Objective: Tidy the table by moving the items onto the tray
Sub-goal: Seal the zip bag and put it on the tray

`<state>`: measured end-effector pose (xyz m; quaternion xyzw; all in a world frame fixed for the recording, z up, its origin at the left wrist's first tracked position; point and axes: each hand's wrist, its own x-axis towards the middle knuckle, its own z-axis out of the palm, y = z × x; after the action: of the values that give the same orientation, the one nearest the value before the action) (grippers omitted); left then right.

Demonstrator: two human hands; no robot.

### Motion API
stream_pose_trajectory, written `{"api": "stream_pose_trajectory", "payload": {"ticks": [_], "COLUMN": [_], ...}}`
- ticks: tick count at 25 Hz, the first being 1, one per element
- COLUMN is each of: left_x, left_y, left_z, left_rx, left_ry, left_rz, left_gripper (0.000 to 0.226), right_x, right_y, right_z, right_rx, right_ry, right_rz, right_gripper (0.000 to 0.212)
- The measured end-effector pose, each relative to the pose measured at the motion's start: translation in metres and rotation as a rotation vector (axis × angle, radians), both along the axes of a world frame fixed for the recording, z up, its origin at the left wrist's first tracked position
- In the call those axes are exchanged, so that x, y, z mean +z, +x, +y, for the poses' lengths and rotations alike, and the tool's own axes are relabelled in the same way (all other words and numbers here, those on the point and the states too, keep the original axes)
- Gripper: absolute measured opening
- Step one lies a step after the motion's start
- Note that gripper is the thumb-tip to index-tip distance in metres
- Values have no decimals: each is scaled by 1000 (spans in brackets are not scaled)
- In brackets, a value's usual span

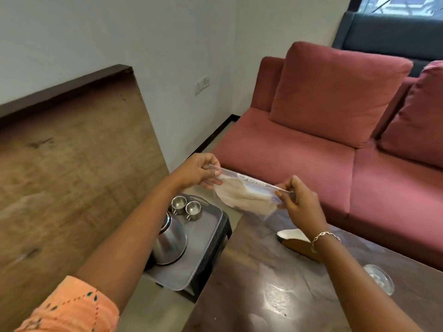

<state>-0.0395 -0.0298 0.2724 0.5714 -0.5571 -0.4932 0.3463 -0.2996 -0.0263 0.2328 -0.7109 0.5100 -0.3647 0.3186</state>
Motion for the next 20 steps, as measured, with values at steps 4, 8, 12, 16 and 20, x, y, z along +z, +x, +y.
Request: {"api": "stream_pose_trajectory", "payload": {"ticks": [4, 8, 12, 16, 20], "left_x": [-42, -84, -126, -172, -212], "left_y": [69, 125, 170, 205, 227], "left_z": [-22, -41, -59, -72, -79], "left_rx": [46, 99, 140, 154, 160], "left_ry": [74, 145, 227, 309, 394], "left_rz": [-27, -81, -120, -148, -170], "left_gripper": [20, 20, 19, 18, 21], "right_x": [-37, -78, -118, -156, -188], "right_y": [67, 129, 180, 216, 239], "right_z": [-21, -43, -63, -77, -84], "right_rx": [69, 106, 143, 178, 231], "right_ry": [85, 207, 314, 402, 494], "right_rz": [46, 96, 144, 193, 228], "right_gripper": [19, 11, 12, 13, 10]}}
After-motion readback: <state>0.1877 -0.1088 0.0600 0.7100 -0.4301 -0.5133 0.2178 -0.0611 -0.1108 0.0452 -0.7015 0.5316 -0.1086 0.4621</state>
